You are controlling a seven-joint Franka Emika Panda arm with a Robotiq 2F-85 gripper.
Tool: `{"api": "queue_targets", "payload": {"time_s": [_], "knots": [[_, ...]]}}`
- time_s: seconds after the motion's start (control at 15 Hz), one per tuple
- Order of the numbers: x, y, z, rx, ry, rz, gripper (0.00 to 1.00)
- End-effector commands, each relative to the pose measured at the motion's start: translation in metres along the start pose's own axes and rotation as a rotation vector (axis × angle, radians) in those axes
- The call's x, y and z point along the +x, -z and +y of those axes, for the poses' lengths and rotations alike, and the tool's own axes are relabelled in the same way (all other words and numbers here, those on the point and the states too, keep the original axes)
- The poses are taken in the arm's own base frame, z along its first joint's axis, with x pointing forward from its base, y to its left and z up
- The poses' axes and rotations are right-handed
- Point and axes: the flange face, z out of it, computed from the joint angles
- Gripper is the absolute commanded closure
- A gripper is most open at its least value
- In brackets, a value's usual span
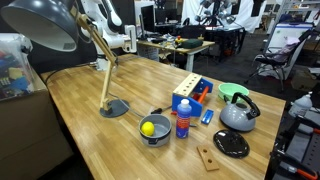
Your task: Move the mint-green bowl across the wooden object to the left
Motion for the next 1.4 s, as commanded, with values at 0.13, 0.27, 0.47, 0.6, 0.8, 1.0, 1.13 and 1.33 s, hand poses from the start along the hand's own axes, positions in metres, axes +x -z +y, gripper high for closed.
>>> {"api": "queue_targets", "payload": {"time_s": [0.13, 0.27, 0.47, 0.6, 0.8, 1.0, 1.13, 1.33], "knots": [[-0.003, -0.024, 0.055, -0.015, -0.26, -0.018, 0.0], [-0.002, -0.031, 0.072, -0.028, -0.32, -0.02, 0.0], [0.002, -0.032, 0.072, -0.029, -0.3, -0.052, 0.0], [0.001, -0.031, 0.07, -0.029, -0.307, -0.047, 0.0], [0.001, -0.031, 0.07, -0.029, -0.309, -0.046, 0.0], [0.017, -0.044, 0.061, -0.03, -0.308, -0.044, 0.0], [0.033, -0.058, 0.056, -0.03, -0.305, -0.055, 0.0], [0.063, -0.083, 0.052, -0.048, -0.307, -0.059, 0.0]]}}
